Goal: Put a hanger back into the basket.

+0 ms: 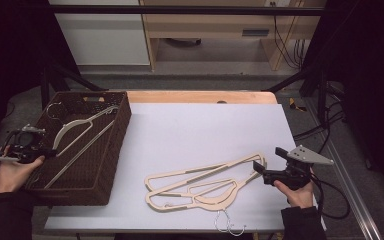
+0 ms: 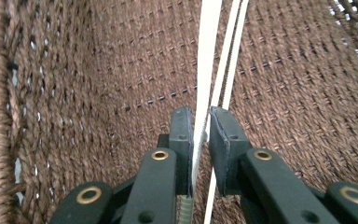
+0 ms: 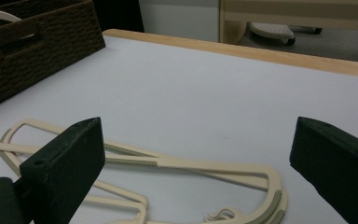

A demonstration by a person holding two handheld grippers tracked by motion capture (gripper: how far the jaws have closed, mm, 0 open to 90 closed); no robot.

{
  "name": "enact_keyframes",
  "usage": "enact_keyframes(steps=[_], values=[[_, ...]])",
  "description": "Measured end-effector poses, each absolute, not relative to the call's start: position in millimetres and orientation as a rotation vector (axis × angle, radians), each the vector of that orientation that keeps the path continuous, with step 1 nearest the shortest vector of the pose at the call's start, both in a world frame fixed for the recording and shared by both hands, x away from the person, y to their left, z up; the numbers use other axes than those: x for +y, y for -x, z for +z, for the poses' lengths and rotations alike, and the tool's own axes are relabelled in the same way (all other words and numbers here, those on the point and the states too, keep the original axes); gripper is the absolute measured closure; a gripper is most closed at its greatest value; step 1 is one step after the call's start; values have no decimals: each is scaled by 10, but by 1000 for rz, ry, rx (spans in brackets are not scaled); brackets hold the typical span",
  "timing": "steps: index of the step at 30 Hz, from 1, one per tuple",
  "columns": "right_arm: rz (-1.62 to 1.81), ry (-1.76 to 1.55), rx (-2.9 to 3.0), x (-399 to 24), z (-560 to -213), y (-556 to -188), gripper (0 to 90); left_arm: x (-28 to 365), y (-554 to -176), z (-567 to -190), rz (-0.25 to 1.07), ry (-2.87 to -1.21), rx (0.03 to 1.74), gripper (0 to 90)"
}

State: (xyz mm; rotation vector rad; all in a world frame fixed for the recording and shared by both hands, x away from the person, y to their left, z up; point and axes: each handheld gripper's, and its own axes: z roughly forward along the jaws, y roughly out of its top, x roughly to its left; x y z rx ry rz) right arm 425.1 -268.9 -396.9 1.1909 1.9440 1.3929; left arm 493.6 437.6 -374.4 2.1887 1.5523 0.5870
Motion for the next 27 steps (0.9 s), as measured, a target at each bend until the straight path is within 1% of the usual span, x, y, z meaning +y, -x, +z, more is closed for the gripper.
enact_keyframes(steps=[3, 6, 7, 9, 12, 15, 17, 21, 24, 27], values=[[1388, -1186, 1951, -2688, -3976, -4254, 35, 4393, -4948, -3749, 579, -2187, 1568, 781], [1389, -1187, 1951, -2683, -3980, -4258, 35, 4408, -4960, -3761, 587, -2163, 1605, 690], [1389, -1186, 1951, -2681, -3980, -4258, 35, 4420, -4959, -3754, 586, -2163, 1613, 678], [1391, -1185, 1951, -2677, -3983, -4260, 35, 4435, -4953, -3753, 608, -2128, 1634, 624], [1393, -1185, 1950, -2675, -3981, -4257, 35, 4455, -4937, -3739, 609, -2099, 1629, 585], [1395, -1188, 1950, -2677, -3978, -4252, 35, 4462, -4912, -3714, 645, -2089, 1621, 543], [1396, -1186, 1950, -2675, -3978, -4251, 36, 4465, -4898, -3704, 661, -2071, 1632, 494], [1394, -1180, 1954, -2664, -3982, -4248, 35, 4507, -4851, -3673, 685, -2030, 1632, 468], [1397, -1185, 1956, -2667, -3979, -4241, 35, 4483, -4767, -3610, 712, -1990, 1589, 456], [1401, -1182, 1949, -2675, -3974, -4238, 35, 4388, -4651, -3506, 749, -1935, 1504, 427]])
